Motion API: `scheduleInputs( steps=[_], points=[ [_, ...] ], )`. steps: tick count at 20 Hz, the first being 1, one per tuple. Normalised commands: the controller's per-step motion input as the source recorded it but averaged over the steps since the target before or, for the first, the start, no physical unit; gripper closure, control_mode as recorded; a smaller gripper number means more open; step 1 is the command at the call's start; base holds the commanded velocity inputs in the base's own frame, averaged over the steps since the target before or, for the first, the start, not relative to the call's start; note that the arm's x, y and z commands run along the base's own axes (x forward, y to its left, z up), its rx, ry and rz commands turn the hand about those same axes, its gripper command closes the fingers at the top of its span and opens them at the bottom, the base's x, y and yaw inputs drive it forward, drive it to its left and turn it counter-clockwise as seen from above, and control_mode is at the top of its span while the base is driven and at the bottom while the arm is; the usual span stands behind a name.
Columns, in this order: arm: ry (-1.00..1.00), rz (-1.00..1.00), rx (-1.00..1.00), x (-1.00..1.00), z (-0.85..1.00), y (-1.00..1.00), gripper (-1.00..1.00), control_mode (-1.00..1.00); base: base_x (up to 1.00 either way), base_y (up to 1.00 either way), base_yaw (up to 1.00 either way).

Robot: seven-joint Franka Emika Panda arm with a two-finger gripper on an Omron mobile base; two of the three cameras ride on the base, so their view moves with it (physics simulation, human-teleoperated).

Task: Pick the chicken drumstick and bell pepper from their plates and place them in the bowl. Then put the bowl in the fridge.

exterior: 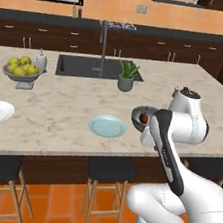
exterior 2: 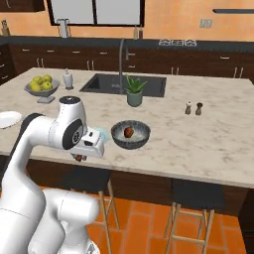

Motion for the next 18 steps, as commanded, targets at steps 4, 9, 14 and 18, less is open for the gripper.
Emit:
scheduleInputs(
  steps=[4, 9, 14, 18],
  points=[
    [0.0, 0.0, 0.0, 0.0, 0.0, 0.0, 1.0, 1.0, 0.63, -0.47, 0.07],
    [0.0, 0.0, 0.0, 0.0, 0.0, 0.0, 1.0, 1.0, 0.74, -0.27, 0.0],
    [0.0, 0.0, 0.01, 0.3, -0.01, -0.26, 1.0, -1.0, 0.42, -0.08, 0.0],
    [0.06, 0.0, 0.05, 1.0, -0.06, -0.69, 1.0, -1.0, 0.0, 0.0, 0.0]
  ],
)
